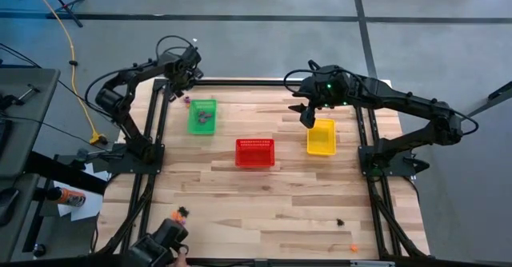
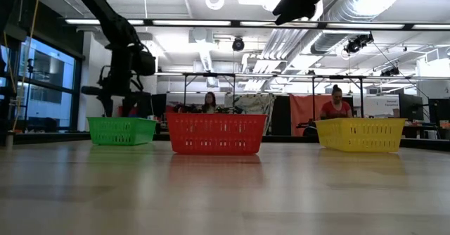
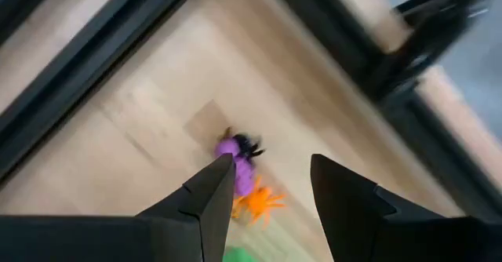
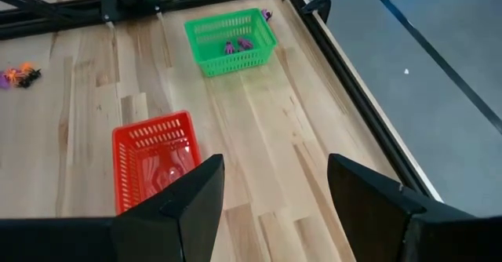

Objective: Sort Halloween decoration
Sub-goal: Put the purple skeleton toy into the green bin

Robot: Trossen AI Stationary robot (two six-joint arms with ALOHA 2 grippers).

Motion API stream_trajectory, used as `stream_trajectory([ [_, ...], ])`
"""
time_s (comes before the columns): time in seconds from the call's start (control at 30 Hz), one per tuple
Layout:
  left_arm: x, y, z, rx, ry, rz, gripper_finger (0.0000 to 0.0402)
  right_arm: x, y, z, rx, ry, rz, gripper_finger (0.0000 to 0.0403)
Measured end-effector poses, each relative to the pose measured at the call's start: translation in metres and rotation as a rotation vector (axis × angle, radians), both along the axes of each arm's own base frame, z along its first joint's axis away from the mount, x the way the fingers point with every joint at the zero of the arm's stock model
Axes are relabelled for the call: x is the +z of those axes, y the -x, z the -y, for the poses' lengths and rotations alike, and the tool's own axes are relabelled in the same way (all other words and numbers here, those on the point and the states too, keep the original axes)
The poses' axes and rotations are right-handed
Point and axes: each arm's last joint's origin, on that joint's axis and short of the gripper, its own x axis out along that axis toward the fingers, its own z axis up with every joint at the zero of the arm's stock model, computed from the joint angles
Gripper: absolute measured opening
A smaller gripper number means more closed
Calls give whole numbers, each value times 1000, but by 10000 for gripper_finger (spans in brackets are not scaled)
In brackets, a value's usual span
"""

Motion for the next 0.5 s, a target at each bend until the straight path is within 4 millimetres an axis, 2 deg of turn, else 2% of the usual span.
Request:
stream_trajectory([
  [0.5, -36, 4, 23, 65, 73, 42, 156, -3, -4, 1, 12, 12, -19, 222],
])
